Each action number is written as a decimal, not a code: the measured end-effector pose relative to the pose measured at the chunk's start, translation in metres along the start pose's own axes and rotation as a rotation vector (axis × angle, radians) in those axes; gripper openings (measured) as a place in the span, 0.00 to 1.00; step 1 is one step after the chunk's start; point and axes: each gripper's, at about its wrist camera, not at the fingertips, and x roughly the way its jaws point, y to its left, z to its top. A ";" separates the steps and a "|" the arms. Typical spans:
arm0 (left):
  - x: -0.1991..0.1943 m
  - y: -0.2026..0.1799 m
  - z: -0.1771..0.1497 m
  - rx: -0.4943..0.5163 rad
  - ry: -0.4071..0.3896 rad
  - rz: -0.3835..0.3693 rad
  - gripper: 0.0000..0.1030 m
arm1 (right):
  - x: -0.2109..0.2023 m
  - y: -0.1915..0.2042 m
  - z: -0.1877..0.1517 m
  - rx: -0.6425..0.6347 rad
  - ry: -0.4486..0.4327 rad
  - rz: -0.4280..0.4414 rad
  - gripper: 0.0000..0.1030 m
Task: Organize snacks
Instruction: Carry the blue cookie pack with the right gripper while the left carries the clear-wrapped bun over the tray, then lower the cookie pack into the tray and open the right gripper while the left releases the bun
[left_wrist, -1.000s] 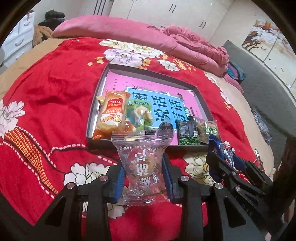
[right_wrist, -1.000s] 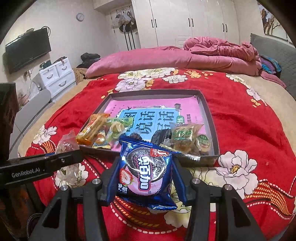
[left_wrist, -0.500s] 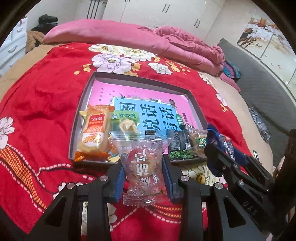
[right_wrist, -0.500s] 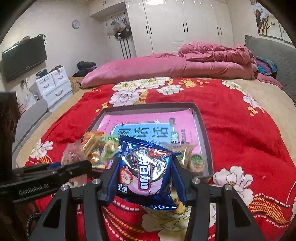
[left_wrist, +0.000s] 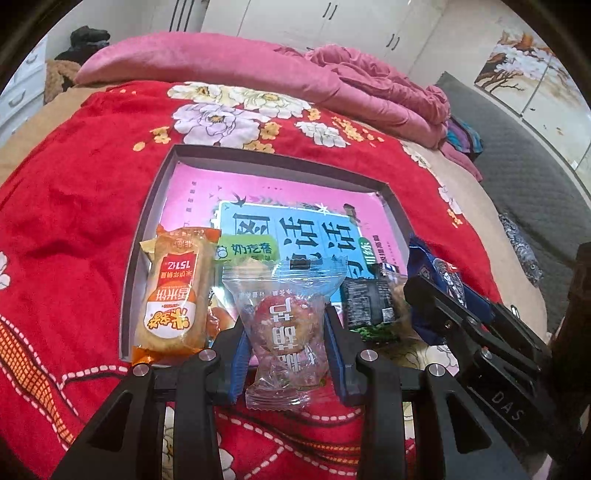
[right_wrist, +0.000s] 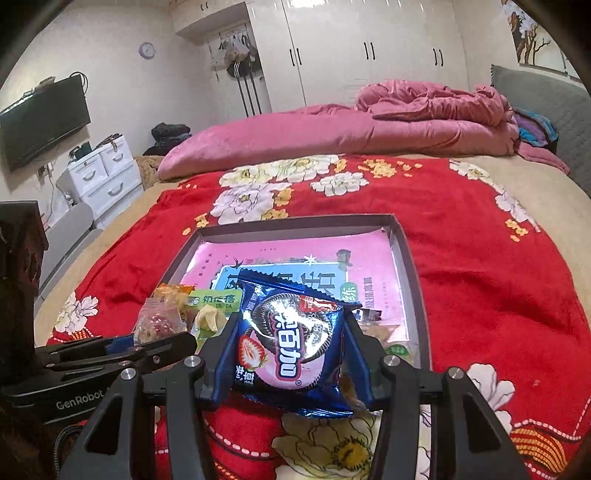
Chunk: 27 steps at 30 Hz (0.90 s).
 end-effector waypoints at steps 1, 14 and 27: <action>0.002 0.001 0.000 -0.003 0.003 -0.001 0.36 | 0.003 -0.001 0.000 0.005 0.005 0.002 0.50; 0.014 0.004 0.003 0.003 0.023 -0.028 0.36 | 0.019 -0.001 0.003 0.038 0.044 0.015 0.50; 0.021 0.012 0.008 0.009 0.041 -0.057 0.37 | 0.030 0.001 0.003 0.070 0.087 0.025 0.50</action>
